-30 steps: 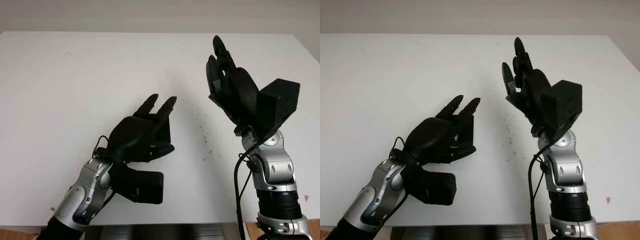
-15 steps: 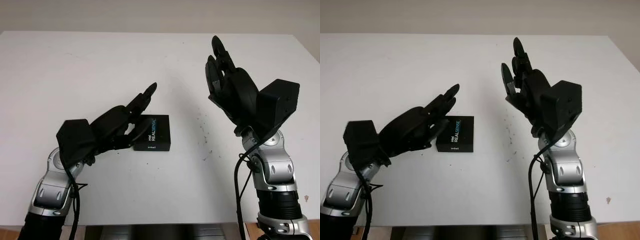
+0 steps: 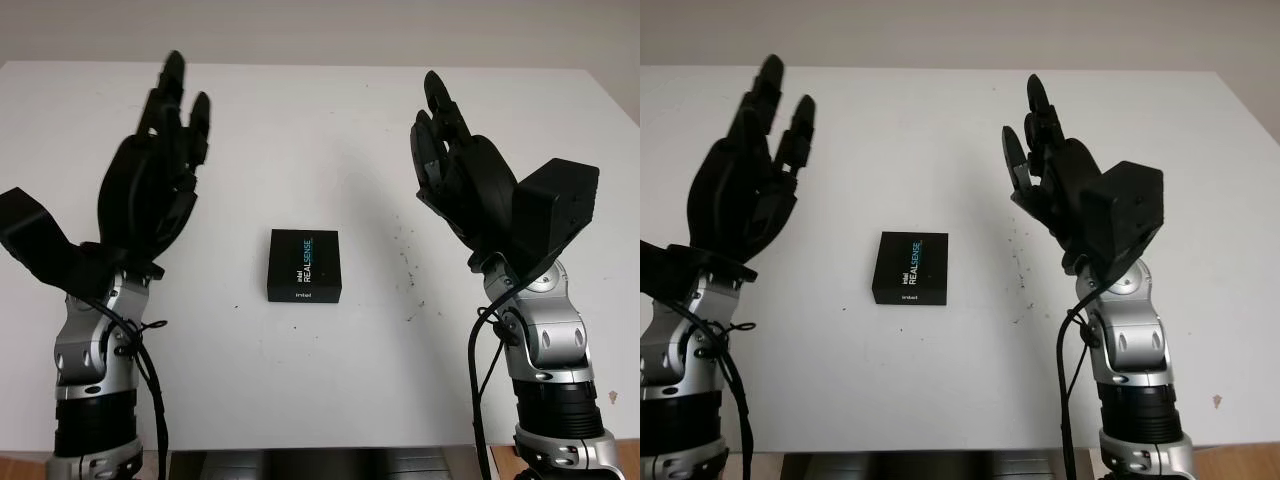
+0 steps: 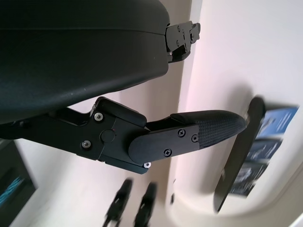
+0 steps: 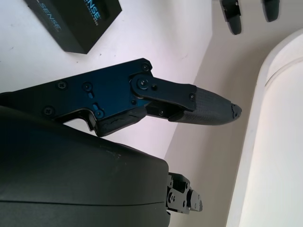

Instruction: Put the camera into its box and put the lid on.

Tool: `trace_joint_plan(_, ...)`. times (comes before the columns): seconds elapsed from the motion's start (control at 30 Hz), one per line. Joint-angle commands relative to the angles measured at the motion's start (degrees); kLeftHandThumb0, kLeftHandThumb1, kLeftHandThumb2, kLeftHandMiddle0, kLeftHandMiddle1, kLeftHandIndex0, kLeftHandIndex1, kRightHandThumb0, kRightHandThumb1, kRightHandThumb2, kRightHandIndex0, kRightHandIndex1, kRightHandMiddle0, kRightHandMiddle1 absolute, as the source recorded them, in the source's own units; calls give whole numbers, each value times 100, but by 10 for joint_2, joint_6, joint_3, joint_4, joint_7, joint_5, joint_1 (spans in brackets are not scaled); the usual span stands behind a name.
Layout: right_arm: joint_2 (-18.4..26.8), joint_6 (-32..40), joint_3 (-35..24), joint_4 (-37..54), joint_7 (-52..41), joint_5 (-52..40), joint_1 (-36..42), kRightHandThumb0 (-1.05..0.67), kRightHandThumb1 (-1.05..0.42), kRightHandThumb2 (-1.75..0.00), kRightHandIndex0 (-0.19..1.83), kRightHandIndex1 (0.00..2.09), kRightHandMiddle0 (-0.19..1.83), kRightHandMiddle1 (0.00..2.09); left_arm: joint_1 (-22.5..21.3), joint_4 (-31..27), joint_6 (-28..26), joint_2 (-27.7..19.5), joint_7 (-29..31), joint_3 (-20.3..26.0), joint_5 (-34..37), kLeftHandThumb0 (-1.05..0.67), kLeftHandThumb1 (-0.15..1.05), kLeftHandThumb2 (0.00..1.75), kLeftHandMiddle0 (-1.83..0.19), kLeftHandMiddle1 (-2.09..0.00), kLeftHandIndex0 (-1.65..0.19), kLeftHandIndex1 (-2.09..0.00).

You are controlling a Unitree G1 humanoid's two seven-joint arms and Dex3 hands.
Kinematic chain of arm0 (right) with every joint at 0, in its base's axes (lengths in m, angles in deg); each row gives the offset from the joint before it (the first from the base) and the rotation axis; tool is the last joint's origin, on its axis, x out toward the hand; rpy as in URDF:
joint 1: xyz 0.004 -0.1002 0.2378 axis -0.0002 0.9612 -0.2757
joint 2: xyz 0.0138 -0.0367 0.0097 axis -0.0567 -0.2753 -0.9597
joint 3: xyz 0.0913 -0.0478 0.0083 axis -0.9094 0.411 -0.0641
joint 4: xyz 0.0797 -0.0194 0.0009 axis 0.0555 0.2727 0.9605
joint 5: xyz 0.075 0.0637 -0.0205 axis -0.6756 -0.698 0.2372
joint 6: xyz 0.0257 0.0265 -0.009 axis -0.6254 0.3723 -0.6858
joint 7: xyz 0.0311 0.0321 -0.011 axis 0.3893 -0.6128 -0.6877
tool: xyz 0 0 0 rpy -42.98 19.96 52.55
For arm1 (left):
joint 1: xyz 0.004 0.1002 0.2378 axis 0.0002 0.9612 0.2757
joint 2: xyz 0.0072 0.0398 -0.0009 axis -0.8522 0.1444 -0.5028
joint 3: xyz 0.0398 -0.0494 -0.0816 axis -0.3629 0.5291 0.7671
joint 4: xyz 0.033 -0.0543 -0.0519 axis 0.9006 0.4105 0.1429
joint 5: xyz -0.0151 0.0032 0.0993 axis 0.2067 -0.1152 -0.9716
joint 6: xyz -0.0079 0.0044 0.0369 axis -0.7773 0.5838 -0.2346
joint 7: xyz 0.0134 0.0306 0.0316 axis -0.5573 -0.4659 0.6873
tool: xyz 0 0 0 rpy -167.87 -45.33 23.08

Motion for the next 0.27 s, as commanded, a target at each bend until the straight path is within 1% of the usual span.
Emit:
trace_joint_plan(0.0, -8, -18, 11, -12, 6, 10, 13, -74, -105, -66, -19, 0, -19, 1, -23, 30, 20, -1, -12, 2, -14, -85, 105, 65, 19, 0, 19, 0)
trace_joint_plan(0.1, -20, -43, 13, -32, 11, 12, 19, -76, -105, -67, -19, 0, -19, 0, -34, 67, 41, -1, -12, -5, -26, -84, 105, 65, 19, 0, 19, 0)
trace_joint_plan(0.23, -28, -54, 12, -43, 13, 9, 21, -76, -105, -67, -19, 0, -19, 0, -36, 95, 60, 5, -11, -16, -33, -82, 105, 66, 19, 0, 19, 0)
